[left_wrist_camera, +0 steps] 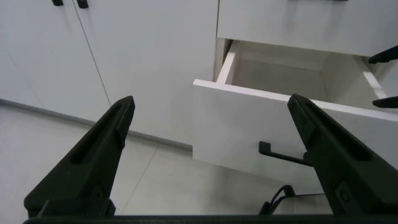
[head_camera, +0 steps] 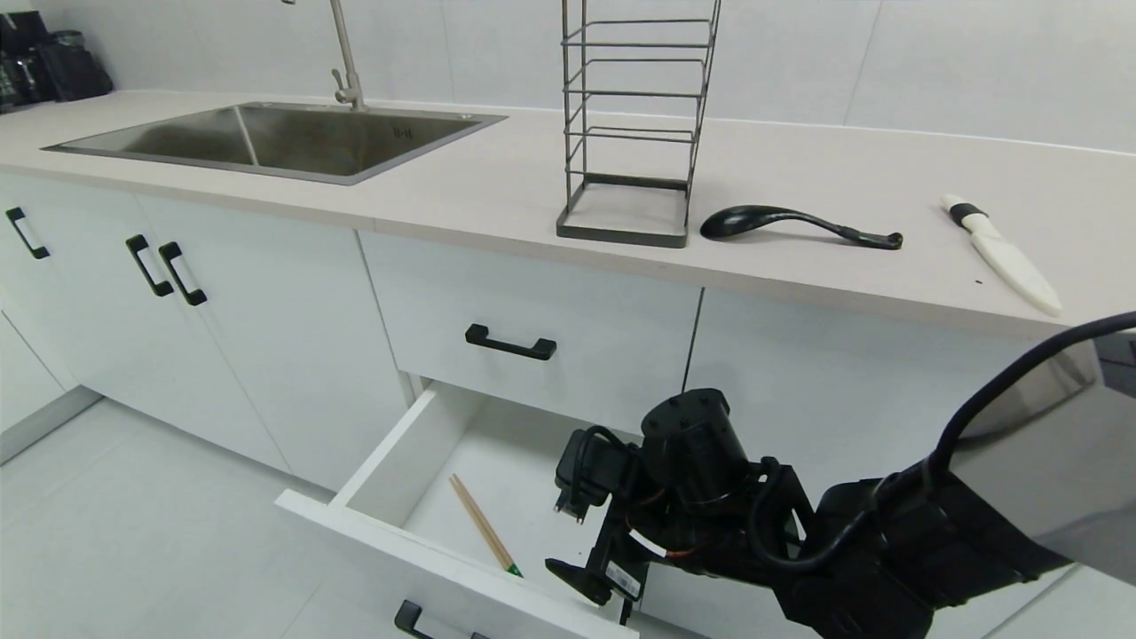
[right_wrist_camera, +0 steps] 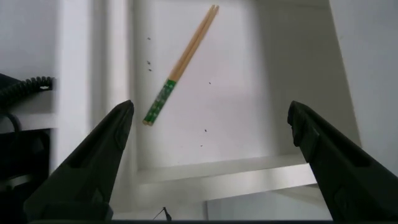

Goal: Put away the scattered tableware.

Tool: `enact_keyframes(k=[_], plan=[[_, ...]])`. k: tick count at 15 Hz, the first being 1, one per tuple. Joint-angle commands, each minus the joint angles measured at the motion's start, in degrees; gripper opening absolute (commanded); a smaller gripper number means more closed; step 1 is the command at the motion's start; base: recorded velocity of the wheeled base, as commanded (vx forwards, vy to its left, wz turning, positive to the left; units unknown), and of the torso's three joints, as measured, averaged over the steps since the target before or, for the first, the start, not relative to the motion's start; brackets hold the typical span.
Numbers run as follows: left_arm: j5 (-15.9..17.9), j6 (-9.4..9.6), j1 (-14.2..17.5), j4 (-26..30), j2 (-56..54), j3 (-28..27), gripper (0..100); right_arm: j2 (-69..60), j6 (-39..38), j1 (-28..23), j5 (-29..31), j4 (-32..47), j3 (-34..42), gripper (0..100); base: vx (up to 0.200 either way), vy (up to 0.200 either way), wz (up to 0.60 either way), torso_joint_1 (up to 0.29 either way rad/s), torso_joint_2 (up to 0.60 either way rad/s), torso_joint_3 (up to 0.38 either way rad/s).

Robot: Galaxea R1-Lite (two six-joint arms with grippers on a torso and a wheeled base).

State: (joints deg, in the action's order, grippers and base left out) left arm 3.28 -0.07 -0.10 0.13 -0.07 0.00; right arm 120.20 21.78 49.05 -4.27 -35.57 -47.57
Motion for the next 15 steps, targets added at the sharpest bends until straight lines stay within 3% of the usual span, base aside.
enact_keyframes(k=[1, 9, 12, 15], plan=[[0.0, -0.01, 0.0, 0.0, 0.1, 0.0, 100, 0.1, 0.0, 0.1, 0.0, 0.0, 0.3, 100, 0.0, 0.0, 0.0, 0.256, -0.09, -0.188], [0.1, -0.01, 0.0, 0.0, 0.1, 0.0, 100, 0.0, -0.1, 0.2, 0.0, 0.0, 0.8, 100, 0.0, 0.0, 0.0, 0.213, -0.53, -0.199], [0.1, -0.01, 0.0, 0.0, 0.1, 0.0, 100, 0.0, -0.1, 0.2, 0.0, -0.1, 0.7, 100, 0.0, 0.0, 0.0, 0.092, -0.49, -0.22], [0.0, -0.01, 0.0, 0.0, 0.1, 0.0, 100, 0.0, -0.1, 0.2, 0.0, -0.1, 0.7, 100, 0.0, 0.0, 0.0, 0.351, -0.5, -0.229]])
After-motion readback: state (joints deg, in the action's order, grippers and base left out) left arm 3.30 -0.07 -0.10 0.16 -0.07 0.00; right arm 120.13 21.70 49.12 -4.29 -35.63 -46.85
